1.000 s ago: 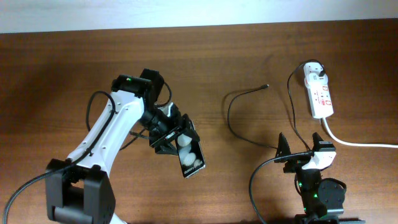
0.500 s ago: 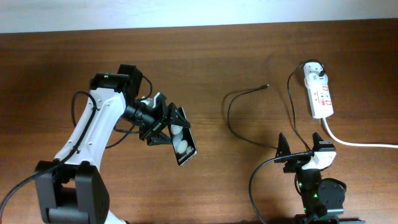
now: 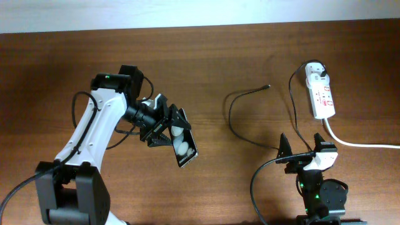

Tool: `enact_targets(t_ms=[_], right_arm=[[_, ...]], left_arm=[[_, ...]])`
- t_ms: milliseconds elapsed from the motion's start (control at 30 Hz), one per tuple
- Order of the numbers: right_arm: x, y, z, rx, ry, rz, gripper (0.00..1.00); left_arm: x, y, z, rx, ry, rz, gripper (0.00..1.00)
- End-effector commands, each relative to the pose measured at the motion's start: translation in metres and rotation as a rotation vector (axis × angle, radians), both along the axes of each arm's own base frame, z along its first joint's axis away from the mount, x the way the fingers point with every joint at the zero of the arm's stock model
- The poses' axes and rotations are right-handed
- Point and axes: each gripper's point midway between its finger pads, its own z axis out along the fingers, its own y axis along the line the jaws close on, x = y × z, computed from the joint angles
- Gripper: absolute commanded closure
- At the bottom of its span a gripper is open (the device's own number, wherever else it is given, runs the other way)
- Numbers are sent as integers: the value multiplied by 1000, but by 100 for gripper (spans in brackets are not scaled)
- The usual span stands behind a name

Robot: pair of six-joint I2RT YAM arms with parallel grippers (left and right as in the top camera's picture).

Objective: Plug charger to phone and switch on socket
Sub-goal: 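Rotate the held phone upright, bottom edge toward the right arm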

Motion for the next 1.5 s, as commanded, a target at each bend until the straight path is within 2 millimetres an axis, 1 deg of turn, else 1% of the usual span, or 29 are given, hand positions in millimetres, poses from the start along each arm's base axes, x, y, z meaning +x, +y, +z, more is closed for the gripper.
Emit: enact_targets(t_ms=[0,467,700,933,1067,1200,1333,1467], right_arm=[[0,2,-2,1,5,6,1],[0,2,-2,1,5,6,1],[0,2,-2,1,5,6,1],[0,2,-2,1,5,6,1],[0,2,-2,1,5,6,1],[0,2,-2,1,5,6,1],[0,2,-2,1,5,6,1],[0,2,-2,1,5,6,1]], left_arm=[[4,-3,7,-22,-31,-13,43],[2,-3,7,-23,-18,-12,43],[-6,-10,19,-92,40,1,44],[-6,-9,17,-83,20,-17,44],[10,-7,9,-56,-74,-25,44],[33,0,-3,16,-203,-34,44],[56,-2,-2,12,-319,-31,44],[67,3,-6,58,-371,-29,44]])
